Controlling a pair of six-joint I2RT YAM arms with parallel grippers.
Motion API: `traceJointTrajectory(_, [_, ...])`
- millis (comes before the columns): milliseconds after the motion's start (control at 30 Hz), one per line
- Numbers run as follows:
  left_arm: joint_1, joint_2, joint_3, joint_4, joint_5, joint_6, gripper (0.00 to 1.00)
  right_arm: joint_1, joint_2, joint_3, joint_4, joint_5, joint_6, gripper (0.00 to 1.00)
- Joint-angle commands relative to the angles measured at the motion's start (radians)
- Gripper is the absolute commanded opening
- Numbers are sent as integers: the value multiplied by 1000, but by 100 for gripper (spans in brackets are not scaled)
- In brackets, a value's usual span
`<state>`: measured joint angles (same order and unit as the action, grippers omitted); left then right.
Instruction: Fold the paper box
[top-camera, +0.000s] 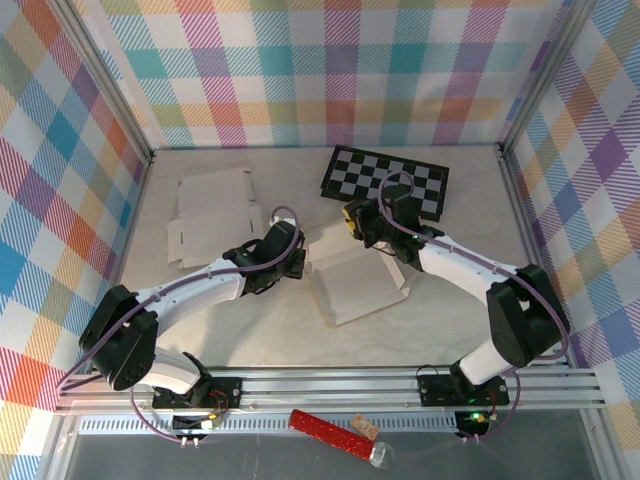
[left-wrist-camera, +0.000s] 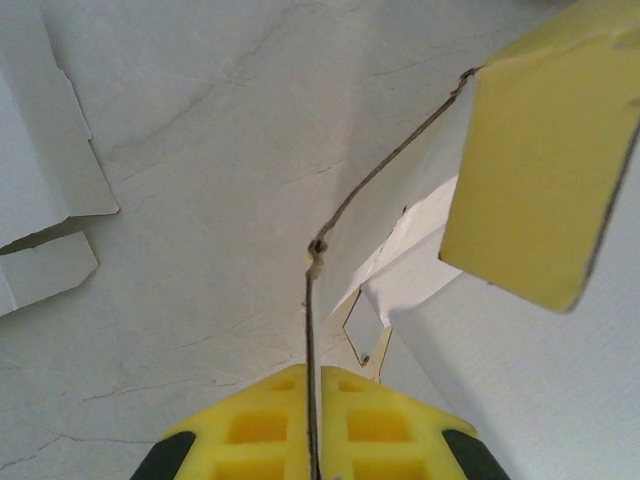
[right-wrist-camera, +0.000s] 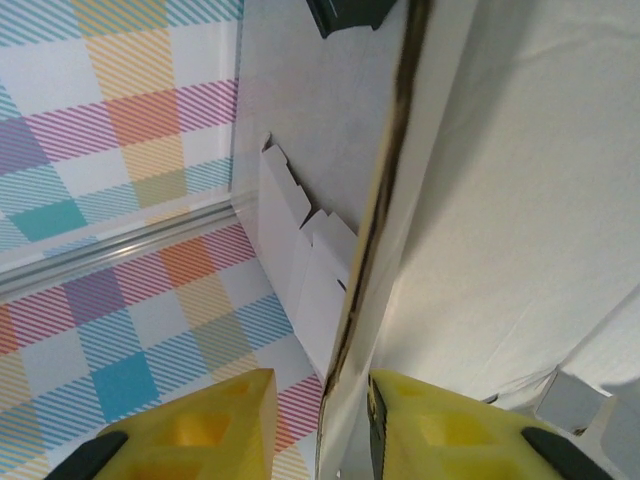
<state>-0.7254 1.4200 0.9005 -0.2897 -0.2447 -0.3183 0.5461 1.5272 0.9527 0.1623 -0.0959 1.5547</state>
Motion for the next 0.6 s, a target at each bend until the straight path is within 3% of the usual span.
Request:
traceJointTrajectory(0, [-5,-26,19,-25,6,-5,0,11,19,32,-15,16,-13,30])
traceJointTrajectory(300, [-4,-28,22,-26,7,0,0,11,45,66,-39,25,-23,28])
traceJointTrajectory(567, [-5,-33,23,-29,5,1,0,15,55,73,-46,28,-18,21])
